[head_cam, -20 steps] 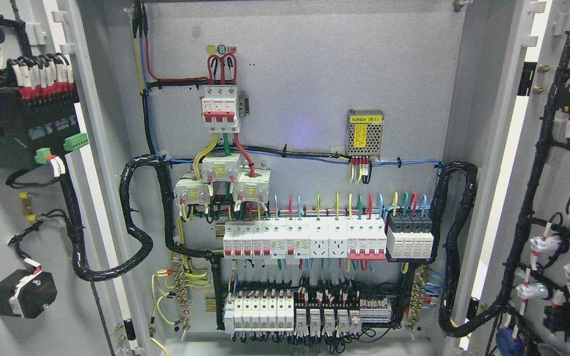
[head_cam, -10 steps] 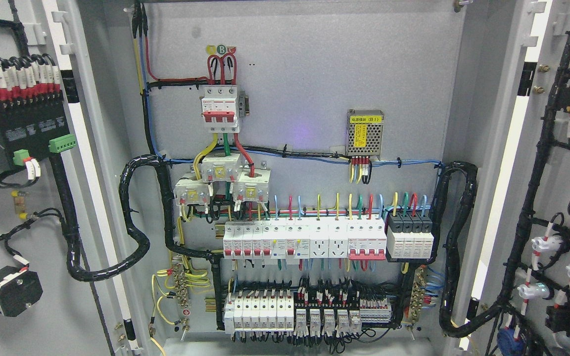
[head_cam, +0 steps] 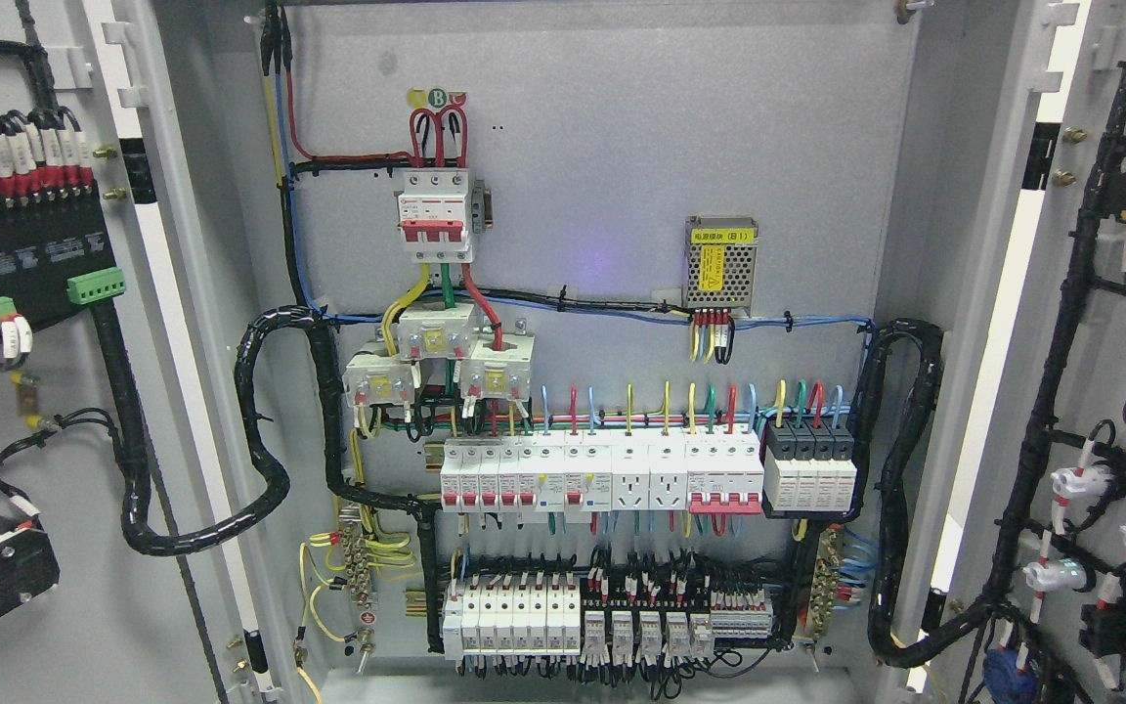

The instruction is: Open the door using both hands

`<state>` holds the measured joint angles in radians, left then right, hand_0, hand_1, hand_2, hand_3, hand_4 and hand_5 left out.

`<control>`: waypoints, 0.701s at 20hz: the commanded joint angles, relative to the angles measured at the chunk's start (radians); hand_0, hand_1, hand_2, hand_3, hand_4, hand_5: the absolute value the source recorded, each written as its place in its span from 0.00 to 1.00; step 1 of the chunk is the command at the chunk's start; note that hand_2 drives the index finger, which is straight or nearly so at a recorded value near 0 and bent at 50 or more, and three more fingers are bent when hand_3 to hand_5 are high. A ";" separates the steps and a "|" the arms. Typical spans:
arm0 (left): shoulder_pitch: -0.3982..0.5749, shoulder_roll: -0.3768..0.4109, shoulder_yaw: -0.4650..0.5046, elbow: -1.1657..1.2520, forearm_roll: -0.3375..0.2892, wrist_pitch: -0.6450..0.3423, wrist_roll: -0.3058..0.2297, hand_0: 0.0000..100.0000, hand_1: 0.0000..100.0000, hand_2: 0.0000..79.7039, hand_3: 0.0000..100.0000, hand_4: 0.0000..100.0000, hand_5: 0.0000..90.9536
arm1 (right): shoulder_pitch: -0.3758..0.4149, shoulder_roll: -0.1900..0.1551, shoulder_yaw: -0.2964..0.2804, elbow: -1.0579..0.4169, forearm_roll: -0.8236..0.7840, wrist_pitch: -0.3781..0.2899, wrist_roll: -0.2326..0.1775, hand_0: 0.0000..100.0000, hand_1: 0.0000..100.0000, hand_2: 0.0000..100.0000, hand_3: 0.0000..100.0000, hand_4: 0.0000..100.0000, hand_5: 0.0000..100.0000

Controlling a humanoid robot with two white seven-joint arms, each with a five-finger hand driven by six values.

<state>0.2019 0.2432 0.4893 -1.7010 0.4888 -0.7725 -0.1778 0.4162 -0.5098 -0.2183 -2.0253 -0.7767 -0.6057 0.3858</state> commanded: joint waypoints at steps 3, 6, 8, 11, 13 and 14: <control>-0.058 0.054 0.026 0.136 0.004 0.051 0.000 0.00 0.00 0.00 0.00 0.00 0.00 | 0.016 0.001 -0.027 -0.009 -0.006 -0.002 0.001 0.38 0.00 0.00 0.00 0.00 0.00; -0.078 0.059 0.026 0.158 0.002 0.093 0.000 0.00 0.00 0.00 0.00 0.00 0.00 | 0.018 0.002 -0.030 -0.007 -0.006 -0.002 0.001 0.38 0.00 0.00 0.00 0.00 0.00; -0.094 0.076 0.026 0.182 0.002 0.107 0.001 0.00 0.00 0.00 0.00 0.00 0.00 | 0.021 0.005 -0.032 -0.009 -0.007 -0.002 -0.001 0.38 0.00 0.00 0.00 0.00 0.00; -0.125 0.093 0.026 0.219 0.002 0.143 0.001 0.00 0.00 0.00 0.00 0.00 0.00 | 0.024 0.005 -0.042 -0.007 -0.007 -0.003 0.001 0.38 0.00 0.00 0.00 0.00 0.00; -0.145 0.103 0.028 0.242 0.002 0.166 0.000 0.00 0.00 0.00 0.00 0.00 0.00 | 0.027 0.005 -0.046 -0.007 -0.027 -0.002 0.001 0.38 0.00 0.00 0.00 0.00 0.00; -0.156 0.108 0.028 0.250 0.002 0.176 0.000 0.00 0.00 0.00 0.00 0.00 0.00 | 0.035 0.005 -0.047 -0.007 -0.038 -0.003 -0.001 0.38 0.00 0.00 0.00 0.00 0.00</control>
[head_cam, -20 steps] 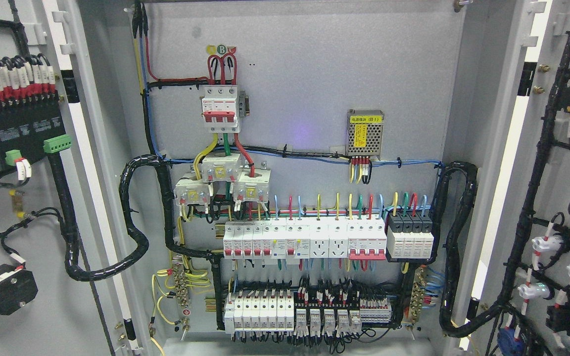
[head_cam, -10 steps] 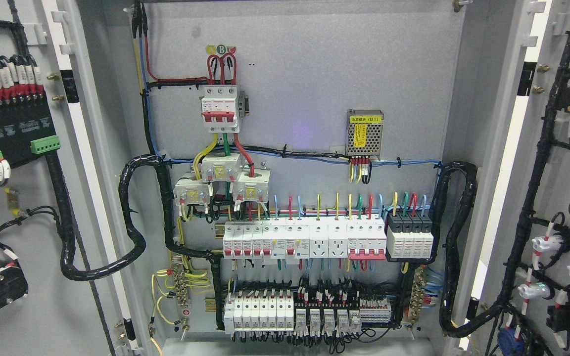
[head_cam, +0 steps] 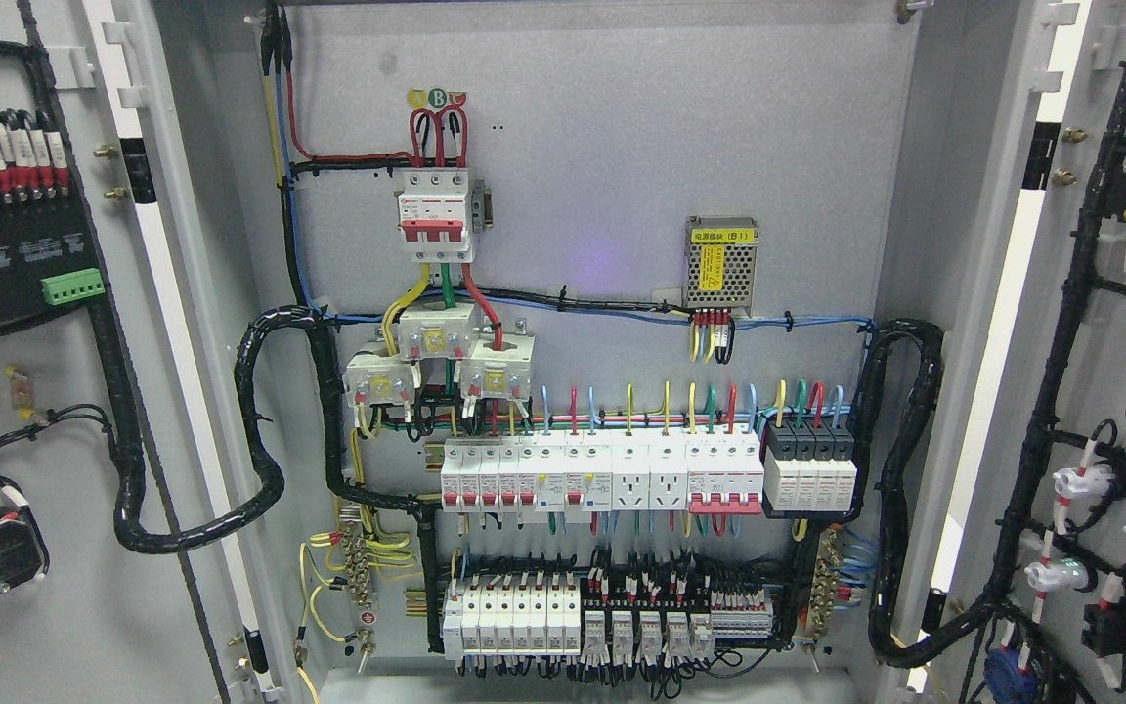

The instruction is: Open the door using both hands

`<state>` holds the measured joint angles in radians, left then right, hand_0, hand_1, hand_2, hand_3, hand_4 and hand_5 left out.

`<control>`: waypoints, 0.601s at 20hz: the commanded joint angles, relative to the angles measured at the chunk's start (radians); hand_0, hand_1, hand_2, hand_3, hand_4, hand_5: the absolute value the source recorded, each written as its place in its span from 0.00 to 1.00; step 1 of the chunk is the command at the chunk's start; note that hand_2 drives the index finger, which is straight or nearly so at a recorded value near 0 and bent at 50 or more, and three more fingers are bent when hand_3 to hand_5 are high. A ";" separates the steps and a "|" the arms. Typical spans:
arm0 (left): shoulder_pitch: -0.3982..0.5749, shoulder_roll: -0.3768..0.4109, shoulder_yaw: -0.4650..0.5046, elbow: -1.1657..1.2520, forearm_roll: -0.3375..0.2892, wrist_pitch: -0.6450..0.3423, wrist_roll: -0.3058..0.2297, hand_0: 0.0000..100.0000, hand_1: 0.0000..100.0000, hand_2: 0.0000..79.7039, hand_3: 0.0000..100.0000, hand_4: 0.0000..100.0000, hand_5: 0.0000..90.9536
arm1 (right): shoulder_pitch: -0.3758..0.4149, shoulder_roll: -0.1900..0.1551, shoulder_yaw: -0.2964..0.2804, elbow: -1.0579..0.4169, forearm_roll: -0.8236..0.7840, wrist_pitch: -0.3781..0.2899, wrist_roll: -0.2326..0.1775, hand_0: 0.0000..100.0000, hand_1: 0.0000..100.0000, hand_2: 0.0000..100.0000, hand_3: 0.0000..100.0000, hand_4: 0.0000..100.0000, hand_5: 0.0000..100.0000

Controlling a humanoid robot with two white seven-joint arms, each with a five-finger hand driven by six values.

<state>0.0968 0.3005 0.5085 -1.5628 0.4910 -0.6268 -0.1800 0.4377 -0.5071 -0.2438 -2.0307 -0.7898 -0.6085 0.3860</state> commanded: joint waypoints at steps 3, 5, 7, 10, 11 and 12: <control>-0.077 0.058 0.008 0.138 0.000 0.035 0.004 0.00 0.00 0.00 0.00 0.00 0.00 | 0.023 0.002 -0.034 -0.002 -0.028 -0.001 -0.001 0.38 0.00 0.00 0.00 0.00 0.00; -0.094 0.066 0.008 0.153 0.000 0.041 0.002 0.00 0.00 0.00 0.00 0.00 0.00 | 0.027 0.002 -0.035 -0.002 -0.029 -0.001 0.001 0.38 0.00 0.00 0.00 0.00 0.00; -0.104 0.066 0.008 0.168 0.000 0.048 0.004 0.00 0.00 0.00 0.00 0.00 0.00 | 0.027 0.004 -0.035 -0.002 -0.029 -0.001 -0.001 0.38 0.00 0.00 0.00 0.00 0.00; -0.123 0.074 0.010 0.190 0.000 0.048 0.004 0.00 0.00 0.00 0.00 0.00 0.00 | 0.029 0.007 -0.040 0.000 -0.029 -0.001 -0.001 0.38 0.00 0.00 0.00 0.00 0.00; -0.129 0.081 0.008 0.197 0.000 0.050 0.004 0.00 0.00 0.00 0.00 0.00 0.00 | 0.030 0.009 -0.045 0.000 -0.031 -0.001 -0.001 0.38 0.00 0.00 0.00 0.00 0.00; -0.134 0.085 0.010 0.207 0.000 0.050 0.004 0.00 0.00 0.00 0.00 0.00 0.00 | 0.032 0.010 -0.048 0.000 -0.031 -0.001 -0.001 0.38 0.00 0.00 0.00 0.00 0.00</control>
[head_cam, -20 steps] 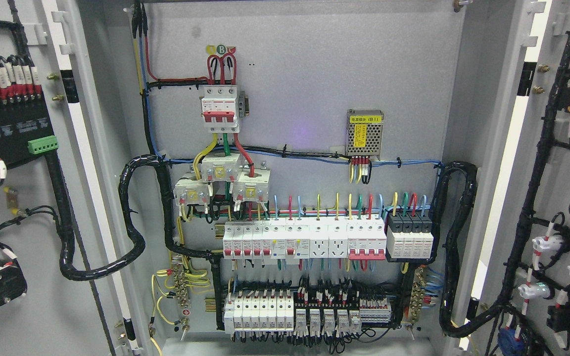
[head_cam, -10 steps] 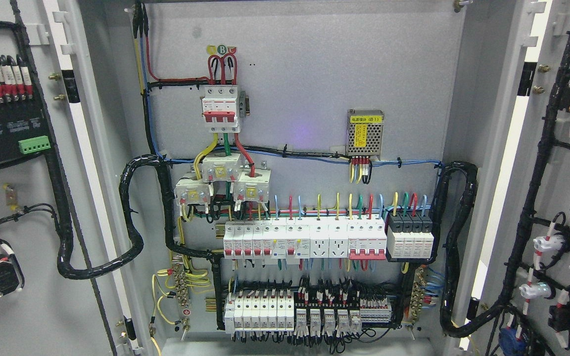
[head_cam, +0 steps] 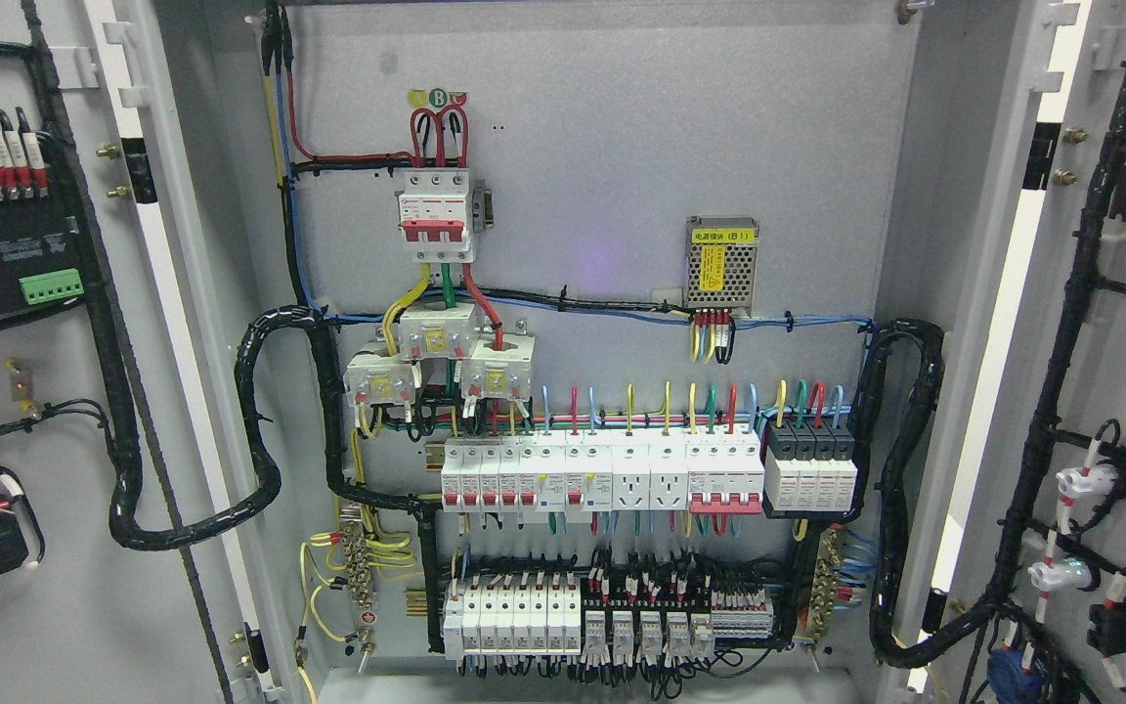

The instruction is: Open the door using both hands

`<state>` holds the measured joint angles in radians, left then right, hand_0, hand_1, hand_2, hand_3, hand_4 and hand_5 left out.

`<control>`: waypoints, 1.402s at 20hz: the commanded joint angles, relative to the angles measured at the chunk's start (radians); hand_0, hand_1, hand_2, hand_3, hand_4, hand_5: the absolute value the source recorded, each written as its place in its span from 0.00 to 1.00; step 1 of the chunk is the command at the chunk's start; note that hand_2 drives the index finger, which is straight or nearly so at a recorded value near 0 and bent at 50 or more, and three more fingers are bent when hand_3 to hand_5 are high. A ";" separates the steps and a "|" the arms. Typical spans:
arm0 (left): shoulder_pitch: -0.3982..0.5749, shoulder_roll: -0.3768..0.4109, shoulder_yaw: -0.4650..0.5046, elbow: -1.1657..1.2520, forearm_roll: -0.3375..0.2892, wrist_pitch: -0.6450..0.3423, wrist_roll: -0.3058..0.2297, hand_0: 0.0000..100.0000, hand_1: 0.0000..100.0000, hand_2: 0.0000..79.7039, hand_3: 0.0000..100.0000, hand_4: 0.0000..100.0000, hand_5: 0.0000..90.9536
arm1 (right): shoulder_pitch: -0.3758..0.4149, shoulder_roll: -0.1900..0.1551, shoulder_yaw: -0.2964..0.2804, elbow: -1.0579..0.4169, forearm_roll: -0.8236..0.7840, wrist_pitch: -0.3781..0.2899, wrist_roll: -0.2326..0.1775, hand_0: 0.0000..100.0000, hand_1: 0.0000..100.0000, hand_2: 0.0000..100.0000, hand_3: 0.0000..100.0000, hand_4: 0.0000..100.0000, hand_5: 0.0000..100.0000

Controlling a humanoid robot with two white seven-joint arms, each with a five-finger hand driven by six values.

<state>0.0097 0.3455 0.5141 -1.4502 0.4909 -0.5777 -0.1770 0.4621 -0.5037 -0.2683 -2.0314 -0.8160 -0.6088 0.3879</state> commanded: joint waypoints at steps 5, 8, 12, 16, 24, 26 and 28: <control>-0.071 0.052 0.004 0.126 0.000 0.001 0.001 0.00 0.00 0.00 0.00 0.00 0.00 | 0.012 0.019 -0.040 0.002 -0.029 0.000 -0.003 0.38 0.00 0.00 0.00 0.00 0.00; -0.076 0.056 0.004 0.136 0.002 -0.001 -0.001 0.00 0.00 0.00 0.00 0.00 0.00 | 0.021 0.019 -0.048 0.004 -0.045 0.000 -0.003 0.38 0.00 0.00 0.00 0.00 0.00; -0.076 0.056 0.004 0.129 0.003 -0.004 -0.001 0.00 0.00 0.00 0.00 0.00 0.00 | 0.026 0.019 -0.048 0.005 -0.045 0.000 -0.003 0.38 0.00 0.00 0.00 0.00 0.00; -0.076 0.058 0.006 0.123 0.005 -0.007 -0.001 0.00 0.00 0.00 0.00 0.00 0.00 | 0.033 0.019 -0.052 0.005 -0.046 0.000 -0.003 0.38 0.00 0.00 0.00 0.00 0.00; -0.050 0.055 0.007 0.068 0.038 -0.010 -0.003 0.00 0.00 0.00 0.00 0.00 0.00 | 0.043 0.019 -0.066 0.019 -0.046 -0.009 -0.003 0.38 0.00 0.00 0.00 0.00 0.00; -0.027 0.053 0.000 0.030 0.055 -0.010 -0.003 0.00 0.00 0.00 0.00 0.00 0.00 | 0.043 0.019 -0.068 0.028 -0.046 -0.009 -0.003 0.38 0.00 0.00 0.00 0.00 0.00; -0.002 0.049 -0.011 -0.005 0.067 -0.013 -0.003 0.00 0.00 0.00 0.00 0.00 0.00 | 0.043 0.019 -0.069 0.030 -0.046 -0.009 -0.003 0.38 0.00 0.00 0.00 0.00 0.00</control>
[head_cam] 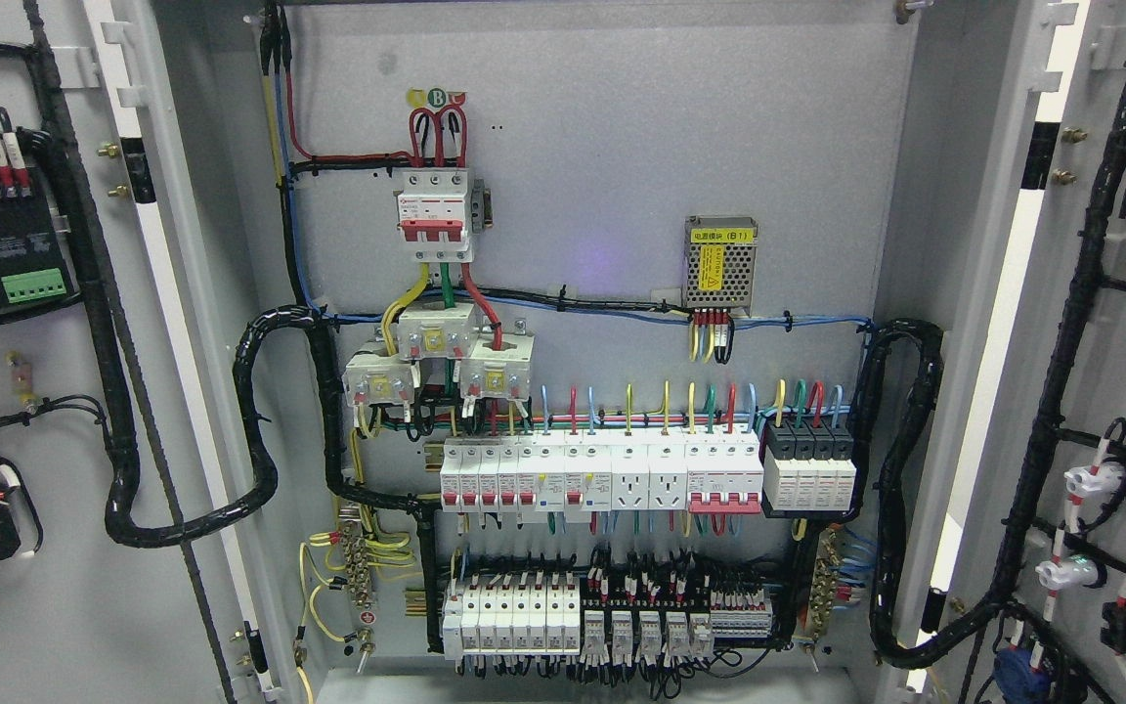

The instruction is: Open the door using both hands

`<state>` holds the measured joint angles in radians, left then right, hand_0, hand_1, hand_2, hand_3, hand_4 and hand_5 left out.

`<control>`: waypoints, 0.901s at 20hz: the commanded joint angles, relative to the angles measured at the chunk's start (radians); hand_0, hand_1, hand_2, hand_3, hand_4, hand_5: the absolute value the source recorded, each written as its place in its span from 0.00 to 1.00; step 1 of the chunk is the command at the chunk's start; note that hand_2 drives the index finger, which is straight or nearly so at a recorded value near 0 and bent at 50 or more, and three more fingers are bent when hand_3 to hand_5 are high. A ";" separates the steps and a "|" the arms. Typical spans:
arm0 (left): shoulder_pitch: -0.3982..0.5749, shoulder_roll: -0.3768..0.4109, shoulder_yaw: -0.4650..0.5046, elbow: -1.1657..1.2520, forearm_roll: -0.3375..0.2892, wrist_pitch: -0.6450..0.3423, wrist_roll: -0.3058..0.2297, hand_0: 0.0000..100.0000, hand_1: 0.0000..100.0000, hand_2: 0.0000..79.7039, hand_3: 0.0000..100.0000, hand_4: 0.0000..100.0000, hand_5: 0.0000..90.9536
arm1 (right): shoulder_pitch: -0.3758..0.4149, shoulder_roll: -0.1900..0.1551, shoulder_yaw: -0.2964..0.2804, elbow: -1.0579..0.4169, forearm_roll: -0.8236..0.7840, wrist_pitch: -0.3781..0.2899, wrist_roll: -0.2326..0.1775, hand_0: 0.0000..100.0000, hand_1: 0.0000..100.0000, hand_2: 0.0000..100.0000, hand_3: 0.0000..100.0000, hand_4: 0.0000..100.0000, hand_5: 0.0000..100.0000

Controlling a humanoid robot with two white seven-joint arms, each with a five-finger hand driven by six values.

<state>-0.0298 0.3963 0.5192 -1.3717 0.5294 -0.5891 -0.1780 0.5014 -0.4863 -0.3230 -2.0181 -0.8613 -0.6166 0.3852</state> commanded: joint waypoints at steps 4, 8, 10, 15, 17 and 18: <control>0.068 -0.017 -0.036 -0.167 0.029 -0.003 0.000 0.00 0.00 0.00 0.00 0.00 0.00 | 0.009 0.002 -0.021 0.016 -0.001 -0.002 0.000 0.38 0.00 0.00 0.00 0.00 0.00; 0.099 -0.034 -0.057 -0.237 0.030 -0.006 0.000 0.00 0.00 0.00 0.00 0.00 0.00 | 0.014 0.000 -0.019 0.012 -0.002 -0.003 0.000 0.38 0.00 0.00 0.00 0.00 0.00; 0.111 -0.036 -0.068 -0.271 0.030 -0.006 0.000 0.00 0.00 0.00 0.00 0.00 0.00 | 0.014 0.000 -0.015 0.002 -0.008 -0.006 0.000 0.38 0.00 0.00 0.00 0.00 0.00; 0.120 -0.036 -0.099 -0.322 0.040 -0.021 0.011 0.00 0.00 0.00 0.00 0.00 0.00 | 0.012 -0.014 0.031 -0.013 -0.010 -0.006 0.001 0.38 0.00 0.00 0.00 0.00 0.00; 0.120 -0.036 -0.107 -0.337 0.040 -0.021 0.014 0.00 0.00 0.00 0.00 0.00 0.00 | 0.009 -0.015 0.068 -0.013 -0.010 -0.009 0.003 0.38 0.00 0.00 0.00 0.00 0.00; 0.122 -0.036 -0.119 -0.345 0.040 -0.021 0.014 0.00 0.00 0.00 0.00 0.00 0.00 | 0.005 -0.017 0.077 -0.013 -0.010 -0.012 0.003 0.38 0.00 0.00 0.00 0.00 0.00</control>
<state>0.0778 0.3712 0.4579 -1.5921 0.5652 -0.6086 -0.1726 0.5129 -0.4917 -0.3131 -2.0195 -0.8694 -0.6244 0.3842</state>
